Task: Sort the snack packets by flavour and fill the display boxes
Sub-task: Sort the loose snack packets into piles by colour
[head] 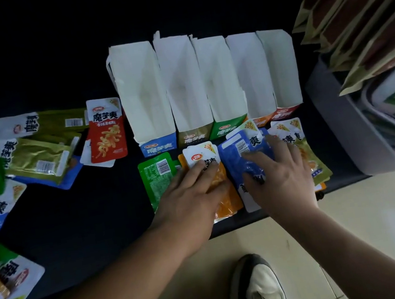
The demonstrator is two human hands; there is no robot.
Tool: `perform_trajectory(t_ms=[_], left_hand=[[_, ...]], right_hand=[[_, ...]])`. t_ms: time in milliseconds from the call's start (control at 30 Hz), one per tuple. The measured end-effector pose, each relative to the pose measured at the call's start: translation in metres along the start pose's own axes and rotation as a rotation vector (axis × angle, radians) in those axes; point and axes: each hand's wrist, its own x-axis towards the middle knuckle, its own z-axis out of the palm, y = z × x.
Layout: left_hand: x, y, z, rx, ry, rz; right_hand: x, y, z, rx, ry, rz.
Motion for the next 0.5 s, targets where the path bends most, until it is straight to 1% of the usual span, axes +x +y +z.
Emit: perform_trajectory(t_ms=[67,133,233,300,400,500], left_hand=[[-0.001,0.000,-0.001,-0.033,0.043,0.017],[-0.006,-0.003,-0.004,-0.109,0.135,0.035],[-0.027,-0.010,-0.007,-0.194,0.295,-0.026],[-0.047,-0.020,-0.007,-0.189,0.342,-0.085],[-0.070,-0.036,0.002,-0.150,0.324,-0.124],[-0.075,-0.040,0.016,-0.073,0.229,-0.106]], right_hand=[[0.002,-0.004,-0.001,-0.006,0.000,-0.033],[0.001,-0.008,-0.001,0.005,0.012,-0.062],[-0.001,-0.017,-0.001,0.040,0.037,-0.097],[-0.003,-0.023,-0.003,0.069,0.054,-0.122],[-0.005,-0.035,-0.006,0.154,0.091,-0.187],[-0.009,-0.057,-0.006,0.241,0.060,-0.315]])
